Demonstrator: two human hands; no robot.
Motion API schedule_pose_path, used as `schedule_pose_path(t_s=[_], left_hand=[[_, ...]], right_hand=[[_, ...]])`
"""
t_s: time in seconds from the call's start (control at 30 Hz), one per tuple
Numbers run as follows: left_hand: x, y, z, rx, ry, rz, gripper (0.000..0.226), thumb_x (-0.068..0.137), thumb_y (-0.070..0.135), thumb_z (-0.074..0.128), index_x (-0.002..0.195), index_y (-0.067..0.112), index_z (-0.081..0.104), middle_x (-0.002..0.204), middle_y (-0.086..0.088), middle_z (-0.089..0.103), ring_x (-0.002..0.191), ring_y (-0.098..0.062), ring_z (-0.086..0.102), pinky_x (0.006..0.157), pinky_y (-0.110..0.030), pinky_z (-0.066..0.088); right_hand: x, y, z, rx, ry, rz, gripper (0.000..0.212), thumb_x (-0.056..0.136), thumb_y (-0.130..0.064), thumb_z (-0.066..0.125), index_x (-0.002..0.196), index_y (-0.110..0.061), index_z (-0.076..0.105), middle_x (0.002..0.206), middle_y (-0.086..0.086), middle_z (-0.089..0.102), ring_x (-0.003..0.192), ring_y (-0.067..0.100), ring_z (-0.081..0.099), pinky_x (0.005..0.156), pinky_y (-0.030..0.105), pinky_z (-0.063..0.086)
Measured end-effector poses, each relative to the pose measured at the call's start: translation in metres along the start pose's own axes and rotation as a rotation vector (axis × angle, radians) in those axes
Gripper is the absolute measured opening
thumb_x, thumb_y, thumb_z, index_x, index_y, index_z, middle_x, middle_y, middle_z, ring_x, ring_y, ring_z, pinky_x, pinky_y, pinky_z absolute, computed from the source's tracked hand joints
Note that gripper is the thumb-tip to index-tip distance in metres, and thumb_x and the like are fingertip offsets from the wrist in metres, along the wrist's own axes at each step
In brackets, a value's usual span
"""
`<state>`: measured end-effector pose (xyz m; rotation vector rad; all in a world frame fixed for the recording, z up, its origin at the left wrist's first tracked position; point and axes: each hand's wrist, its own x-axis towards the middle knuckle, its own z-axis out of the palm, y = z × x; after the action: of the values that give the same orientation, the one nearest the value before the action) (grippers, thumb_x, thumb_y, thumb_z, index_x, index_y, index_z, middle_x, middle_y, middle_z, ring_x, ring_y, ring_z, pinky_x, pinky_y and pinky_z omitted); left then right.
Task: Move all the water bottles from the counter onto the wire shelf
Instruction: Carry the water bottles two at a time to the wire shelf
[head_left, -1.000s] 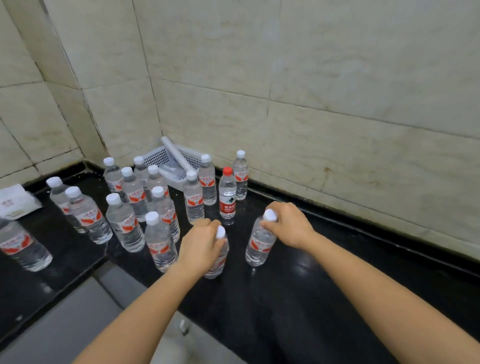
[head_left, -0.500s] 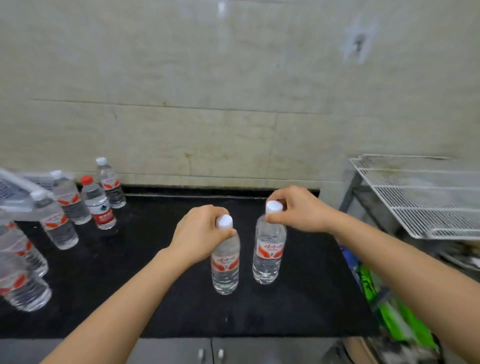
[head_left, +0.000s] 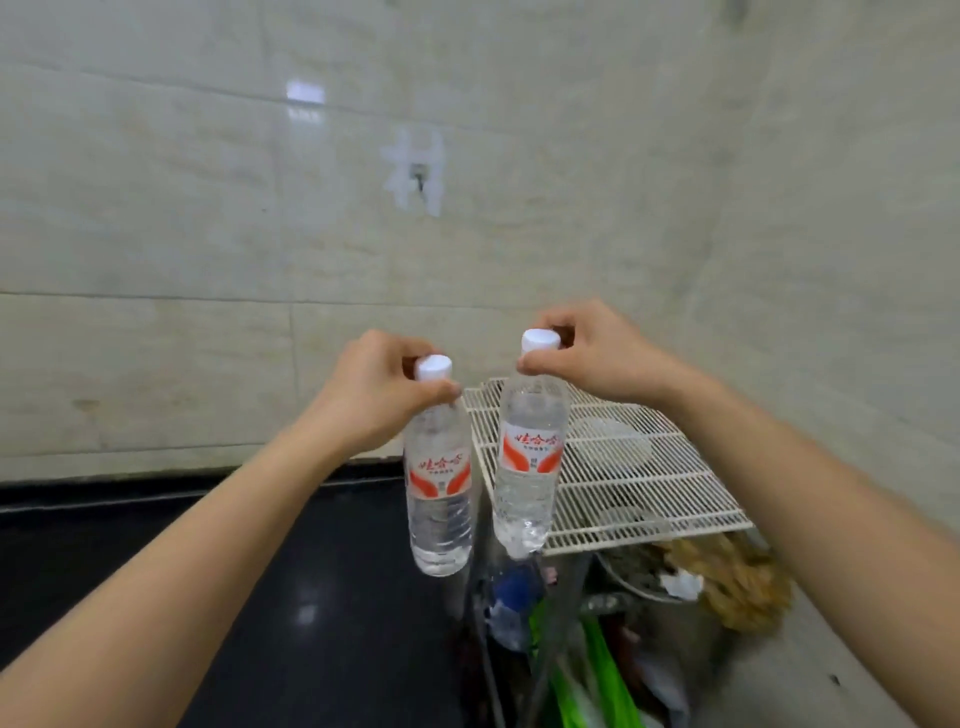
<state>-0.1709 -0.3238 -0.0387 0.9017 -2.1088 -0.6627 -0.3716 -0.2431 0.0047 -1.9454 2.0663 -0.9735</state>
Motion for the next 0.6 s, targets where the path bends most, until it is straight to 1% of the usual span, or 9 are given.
schedule_pose_path(t_s=[0.07, 0.13, 0.17, 0.27, 0.33, 0.4, 0.47, 0.53, 0.6], left_hand=[[0.028, 0.018, 0.027, -0.032, 0.003, 0.030, 0.023, 0.074, 0.028, 0.076, 0.082, 0.007, 0.071, 0.085, -0.019, 0.071, 0.071, -0.027, 0.064, 0.071, -0.046, 0.054], [0.059, 0.034, 0.054, -0.053, -0.019, 0.079, 0.024, 0.073, 0.031, 0.076, 0.079, 0.009, 0.069, 0.081, -0.019, 0.069, 0.063, -0.020, 0.057, 0.064, -0.041, 0.050], [0.076, 0.043, 0.068, -0.049, -0.030, 0.099, 0.025, 0.073, 0.033, 0.075, 0.078, 0.010, 0.069, 0.078, -0.018, 0.068, 0.061, -0.020, 0.056, 0.063, -0.040, 0.049], [0.127, 0.062, 0.113, -0.034, -0.049, 0.128, 0.023, 0.074, 0.033, 0.074, 0.078, 0.010, 0.069, 0.067, -0.009, 0.064, 0.057, -0.018, 0.052, 0.056, -0.035, 0.044], [0.157, 0.070, 0.142, -0.047, -0.074, 0.159, 0.024, 0.074, 0.031, 0.074, 0.075, 0.008, 0.067, 0.062, -0.004, 0.057, 0.055, -0.015, 0.046, 0.055, -0.031, 0.038], [0.186, 0.072, 0.171, -0.079, -0.100, 0.177, 0.022, 0.075, 0.027, 0.074, 0.073, 0.006, 0.067, 0.060, -0.001, 0.054, 0.053, -0.013, 0.044, 0.055, -0.029, 0.037], [0.214, 0.073, 0.198, -0.113, -0.108, 0.190, 0.019, 0.075, 0.024, 0.075, 0.074, 0.006, 0.067, 0.059, 0.002, 0.055, 0.051, -0.009, 0.044, 0.054, -0.027, 0.037], [0.243, 0.071, 0.225, -0.130, -0.098, 0.206, 0.018, 0.075, 0.023, 0.075, 0.073, 0.008, 0.066, 0.057, 0.003, 0.053, 0.049, -0.008, 0.042, 0.052, -0.027, 0.034], [0.272, 0.068, 0.250, -0.143, -0.096, 0.205, 0.020, 0.075, 0.026, 0.075, 0.072, 0.009, 0.065, 0.056, 0.002, 0.052, 0.050, -0.012, 0.042, 0.052, -0.028, 0.033]], right_hand=[[0.008, 0.030, -0.026, -0.001, 0.018, 0.031, 0.020, 0.076, -0.024, 0.076, 0.072, -0.007, 0.065, 0.060, 0.000, 0.050, 0.055, 0.012, 0.042, 0.055, 0.028, 0.033], [0.018, 0.060, -0.049, 0.003, 0.046, 0.062, 0.020, 0.075, -0.023, 0.076, 0.068, -0.010, 0.063, 0.059, -0.002, 0.050, 0.055, 0.012, 0.043, 0.055, 0.028, 0.033], [0.023, 0.075, -0.059, -0.003, 0.059, 0.079, 0.021, 0.075, -0.023, 0.076, 0.066, -0.012, 0.062, 0.059, -0.003, 0.049, 0.054, 0.011, 0.042, 0.054, 0.027, 0.033], [0.041, 0.121, -0.082, -0.031, 0.099, 0.134, 0.021, 0.075, -0.023, 0.075, 0.073, -0.005, 0.066, 0.061, -0.001, 0.050, 0.055, 0.013, 0.043, 0.054, 0.028, 0.033], [0.053, 0.152, -0.092, -0.020, 0.123, 0.175, 0.022, 0.075, -0.021, 0.076, 0.075, -0.002, 0.066, 0.060, -0.001, 0.050, 0.054, 0.012, 0.042, 0.053, 0.028, 0.033], [0.066, 0.183, -0.100, -0.027, 0.144, 0.217, 0.020, 0.075, -0.020, 0.076, 0.075, -0.002, 0.066, 0.061, -0.002, 0.050, 0.054, 0.011, 0.043, 0.052, 0.027, 0.034], [0.081, 0.213, -0.109, -0.058, 0.170, 0.259, 0.015, 0.075, -0.021, 0.075, 0.073, -0.009, 0.065, 0.061, -0.004, 0.051, 0.055, 0.010, 0.044, 0.052, 0.026, 0.034], [0.099, 0.241, -0.118, -0.087, 0.187, 0.283, 0.017, 0.075, -0.022, 0.074, 0.068, -0.012, 0.062, 0.060, -0.004, 0.050, 0.057, 0.012, 0.045, 0.053, 0.027, 0.035], [0.119, 0.268, -0.127, -0.129, 0.199, 0.303, 0.019, 0.074, -0.022, 0.073, 0.069, -0.007, 0.062, 0.062, 0.002, 0.053, 0.060, 0.015, 0.047, 0.056, 0.030, 0.037]])
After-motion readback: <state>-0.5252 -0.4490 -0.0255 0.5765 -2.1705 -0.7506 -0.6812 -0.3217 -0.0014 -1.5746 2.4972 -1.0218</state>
